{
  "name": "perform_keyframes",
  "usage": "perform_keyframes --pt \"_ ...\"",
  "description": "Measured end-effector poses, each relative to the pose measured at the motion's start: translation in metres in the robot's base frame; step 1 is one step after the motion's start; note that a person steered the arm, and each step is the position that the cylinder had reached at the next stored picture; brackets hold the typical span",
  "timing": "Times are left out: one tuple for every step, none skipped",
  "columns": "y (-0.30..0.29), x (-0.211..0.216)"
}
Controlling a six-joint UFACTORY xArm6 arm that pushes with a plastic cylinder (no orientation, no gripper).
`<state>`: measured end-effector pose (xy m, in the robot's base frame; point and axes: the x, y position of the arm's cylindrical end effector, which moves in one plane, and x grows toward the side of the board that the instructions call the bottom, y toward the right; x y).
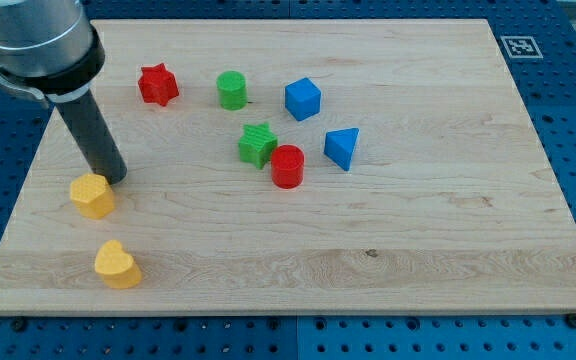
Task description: Place the yellow blocks at the bottom left corner of the board
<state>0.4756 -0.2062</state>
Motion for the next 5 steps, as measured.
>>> perform_keyframes --pt "-0.003 0.000" --pt "-0.003 0.009" --pt "-0.003 0.031" --pt "-0.003 0.049" --pt "-0.003 0.059"
